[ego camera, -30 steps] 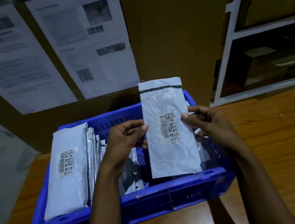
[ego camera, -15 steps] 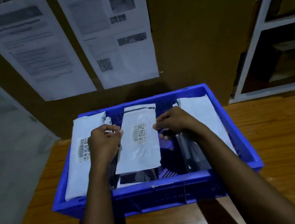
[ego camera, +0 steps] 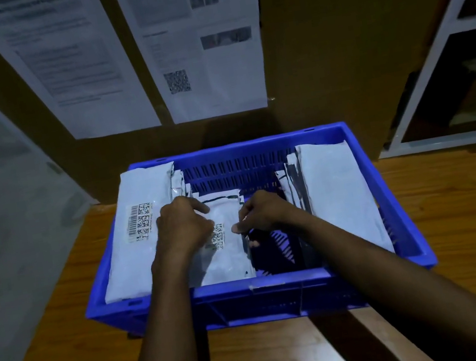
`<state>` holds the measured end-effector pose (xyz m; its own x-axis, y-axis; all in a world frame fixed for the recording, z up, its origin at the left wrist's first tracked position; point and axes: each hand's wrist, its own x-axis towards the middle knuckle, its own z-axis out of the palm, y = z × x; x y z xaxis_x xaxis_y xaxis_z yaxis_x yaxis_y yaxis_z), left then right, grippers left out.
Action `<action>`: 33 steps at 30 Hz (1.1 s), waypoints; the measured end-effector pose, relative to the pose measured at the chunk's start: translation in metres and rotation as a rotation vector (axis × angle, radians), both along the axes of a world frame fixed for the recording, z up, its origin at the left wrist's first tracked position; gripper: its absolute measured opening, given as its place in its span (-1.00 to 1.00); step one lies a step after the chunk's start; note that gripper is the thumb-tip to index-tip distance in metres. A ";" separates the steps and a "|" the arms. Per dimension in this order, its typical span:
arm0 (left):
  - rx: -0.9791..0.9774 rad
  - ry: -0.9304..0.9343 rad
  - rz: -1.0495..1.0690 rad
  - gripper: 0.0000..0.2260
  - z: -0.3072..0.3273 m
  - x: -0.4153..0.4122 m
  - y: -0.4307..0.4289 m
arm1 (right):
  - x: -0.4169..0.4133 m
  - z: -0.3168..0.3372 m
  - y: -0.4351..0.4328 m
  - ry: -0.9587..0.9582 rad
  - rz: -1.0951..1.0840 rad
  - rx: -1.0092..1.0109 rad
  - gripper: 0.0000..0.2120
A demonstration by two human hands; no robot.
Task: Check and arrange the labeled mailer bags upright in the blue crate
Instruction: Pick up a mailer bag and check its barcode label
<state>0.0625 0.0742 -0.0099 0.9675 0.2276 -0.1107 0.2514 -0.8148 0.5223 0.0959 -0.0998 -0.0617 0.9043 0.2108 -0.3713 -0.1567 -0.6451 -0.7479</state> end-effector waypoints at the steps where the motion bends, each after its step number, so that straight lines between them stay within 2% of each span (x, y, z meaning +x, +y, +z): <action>1: -0.041 0.045 -0.032 -0.78 -0.002 0.000 0.000 | 0.000 0.000 0.001 -0.020 -0.019 0.003 -0.79; 6: -0.144 0.120 -0.068 -0.81 -0.010 -0.003 0.001 | -0.001 0.003 -0.001 -0.181 -0.045 -0.167 -0.60; 8: -0.209 0.100 -0.039 -0.80 -0.010 -0.004 0.005 | -0.008 0.008 -0.006 -0.181 0.008 -0.133 -0.60; 11: -0.249 0.042 -0.003 -0.83 -0.008 -0.005 0.011 | -0.023 0.016 -0.007 -0.112 0.250 -0.057 -0.38; 13: -0.238 0.027 0.008 -0.83 -0.004 -0.006 0.013 | -0.028 0.017 -0.002 -0.079 0.448 -0.143 -0.17; 16: -0.243 0.075 -0.025 -0.82 0.000 -0.010 0.012 | -0.029 0.011 0.008 -0.026 0.565 -0.224 -0.04; 19: -0.246 0.102 -0.066 -0.83 0.001 -0.014 0.010 | -0.028 0.004 0.018 -0.030 0.570 -0.268 0.04; 23: -0.233 0.087 -0.029 -0.84 -0.005 -0.015 0.011 | -0.024 -0.007 0.033 -0.163 0.510 -0.385 0.10; 28: -0.156 0.048 -0.038 -0.83 -0.015 -0.020 0.016 | -0.023 -0.013 0.042 -0.320 0.465 -0.434 0.01; 30: -0.109 0.043 -0.049 -0.82 -0.015 -0.024 0.015 | -0.018 -0.016 0.037 -0.282 0.483 -0.387 0.06; 33: -0.064 0.105 -0.098 -0.79 -0.018 -0.030 0.014 | -0.014 -0.011 0.022 -0.112 0.501 -0.287 0.23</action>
